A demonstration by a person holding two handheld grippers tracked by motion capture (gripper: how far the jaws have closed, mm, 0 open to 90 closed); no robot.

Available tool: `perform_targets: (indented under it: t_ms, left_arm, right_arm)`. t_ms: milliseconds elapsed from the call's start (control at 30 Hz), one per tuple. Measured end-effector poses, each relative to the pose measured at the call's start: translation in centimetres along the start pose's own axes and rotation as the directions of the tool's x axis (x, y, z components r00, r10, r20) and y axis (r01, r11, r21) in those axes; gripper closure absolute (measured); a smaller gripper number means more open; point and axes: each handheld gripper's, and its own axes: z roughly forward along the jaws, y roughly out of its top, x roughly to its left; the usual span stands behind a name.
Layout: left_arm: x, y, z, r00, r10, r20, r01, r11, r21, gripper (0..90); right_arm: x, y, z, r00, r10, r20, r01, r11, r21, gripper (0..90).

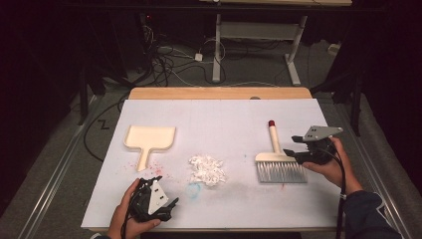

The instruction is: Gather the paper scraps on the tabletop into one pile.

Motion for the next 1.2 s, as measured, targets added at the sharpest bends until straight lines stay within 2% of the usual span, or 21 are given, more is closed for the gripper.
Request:
perform_targets:
  t_ms: [67,167,267,367,433,467,600,733,900,1000,1067,1200]
  left_arm:
    - [0.0,0.0,0.0,1.0,-0.002,-0.002,0.002,1.0,0.0,16.0]
    - [0.1,-0.1,0.0,1.0,-0.003,-0.005,0.003,1.0,0.002,16.0]
    - [0.1,-0.1,0.0,0.9999,-0.005,-0.009,0.005,1.0,0.002,16.0]
    - [0.1,-0.1,-0.1,0.9999,-0.006,-0.013,0.006,1.0,-0.002,16.0]
    - [0.1,-0.1,-0.1,0.9999,-0.004,-0.01,0.004,1.0,-0.003,16.0]
    - [0.1,-0.1,-0.1,0.9999,-0.004,-0.01,0.004,1.0,-0.001,16.0]
    - [0.0,-0.1,-0.1,1.0,0.0,-0.007,0.0,1.0,0.001,16.1]
    - [0.1,-0.1,-0.1,0.9999,-0.004,-0.01,0.004,1.0,-0.001,16.1]
    - [0.1,-0.2,-0.2,0.9999,-0.006,-0.012,0.006,1.0,-0.001,16.1]
    - [0.1,-0.2,-0.2,0.9999,-0.008,-0.012,0.008,1.0,-0.004,16.1]
    - [0.1,-0.2,-0.2,0.9999,-0.009,-0.013,0.009,1.0,-0.003,16.1]
    - [0.2,-0.2,-0.2,0.9998,-0.011,-0.014,0.011,0.9999,-0.008,16.1]
  right_arm:
    - [0.0,0.0,0.1,0.9997,0.019,0.013,-0.019,1.0,-0.013,39.9]
    - [0.1,0.2,0.2,0.9973,0.055,0.049,-0.053,0.998,-0.043,34.1]
    - [0.4,0.5,0.1,0.9942,0.086,0.064,-0.081,0.994,-0.08,29.0]
    - [0.8,0.8,-0.1,0.9828,0.122,0.138,-0.108,0.988,-0.106,24.5]
    - [1.1,0.9,-0.4,0.9776,0.144,0.154,-0.124,0.983,-0.134,23.7]
    - [1.2,0.9,-0.7,0.9707,0.162,0.177,-0.133,0.977,-0.166,22.7]
    - [1.6,1.1,-1.7,0.9606,0.209,0.183,-0.159,0.954,-0.252,19.3]
    - [2.1,1.5,-2.3,0.9597,0.215,0.181,-0.158,0.945,-0.288,19.4]
    - [3.1,1.8,-2.9,0.9664,0.183,0.18,-0.124,0.947,-0.297,20.3]
    - [3.7,1.8,-3.3,0.9651,0.18,0.19,-0.117,0.947,-0.3,20.3]
    - [4.2,1.8,-3.7,0.9593,0.18,0.217,-0.11,0.947,-0.301,20.4]
    - [5.1,1.8,-4.4,0.9577,0.171,0.232,-0.095,0.947,-0.307,20.6]
